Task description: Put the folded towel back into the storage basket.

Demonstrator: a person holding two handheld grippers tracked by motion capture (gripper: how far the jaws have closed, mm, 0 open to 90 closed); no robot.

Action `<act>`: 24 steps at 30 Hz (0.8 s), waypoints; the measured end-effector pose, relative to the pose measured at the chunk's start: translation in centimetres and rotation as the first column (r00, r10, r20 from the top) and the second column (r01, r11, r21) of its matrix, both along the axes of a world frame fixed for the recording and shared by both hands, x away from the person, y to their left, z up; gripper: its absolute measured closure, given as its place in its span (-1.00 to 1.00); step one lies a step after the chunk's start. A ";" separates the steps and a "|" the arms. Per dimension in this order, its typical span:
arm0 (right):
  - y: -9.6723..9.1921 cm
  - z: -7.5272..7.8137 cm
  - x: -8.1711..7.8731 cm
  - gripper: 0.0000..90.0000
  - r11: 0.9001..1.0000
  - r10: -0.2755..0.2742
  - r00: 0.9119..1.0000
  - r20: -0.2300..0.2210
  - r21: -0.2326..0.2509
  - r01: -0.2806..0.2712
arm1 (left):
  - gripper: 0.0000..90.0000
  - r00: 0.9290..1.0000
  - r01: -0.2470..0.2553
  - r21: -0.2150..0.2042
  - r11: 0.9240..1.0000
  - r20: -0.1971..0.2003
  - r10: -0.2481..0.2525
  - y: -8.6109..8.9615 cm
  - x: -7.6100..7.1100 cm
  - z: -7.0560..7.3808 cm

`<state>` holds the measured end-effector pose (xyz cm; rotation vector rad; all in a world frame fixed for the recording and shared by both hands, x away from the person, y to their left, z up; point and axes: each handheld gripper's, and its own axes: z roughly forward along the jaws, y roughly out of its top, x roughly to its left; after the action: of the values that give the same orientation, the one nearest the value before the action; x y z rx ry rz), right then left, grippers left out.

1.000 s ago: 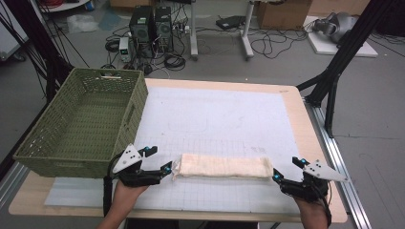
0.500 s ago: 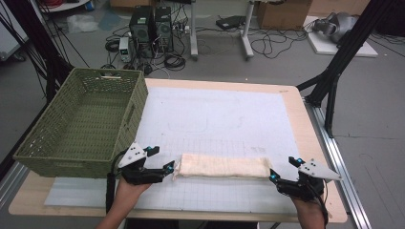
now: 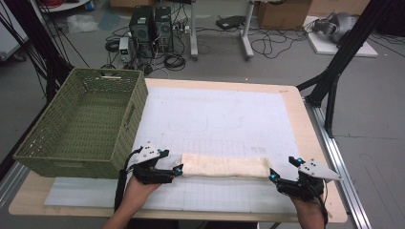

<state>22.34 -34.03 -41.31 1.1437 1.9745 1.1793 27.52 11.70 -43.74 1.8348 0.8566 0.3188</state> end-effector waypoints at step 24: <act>0.0 -0.3 0.1 -0.64 1.000 0.003 1.000 -0.024 0.005 -0.003 | -0.14 0.994 0.030 0.108 0.994 -0.104 -0.019 -2.6 1.9 -1.3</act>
<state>22.44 -34.01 -41.63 1.1632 1.9931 1.1782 29.38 9.06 -45.07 1.9759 0.9012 0.2618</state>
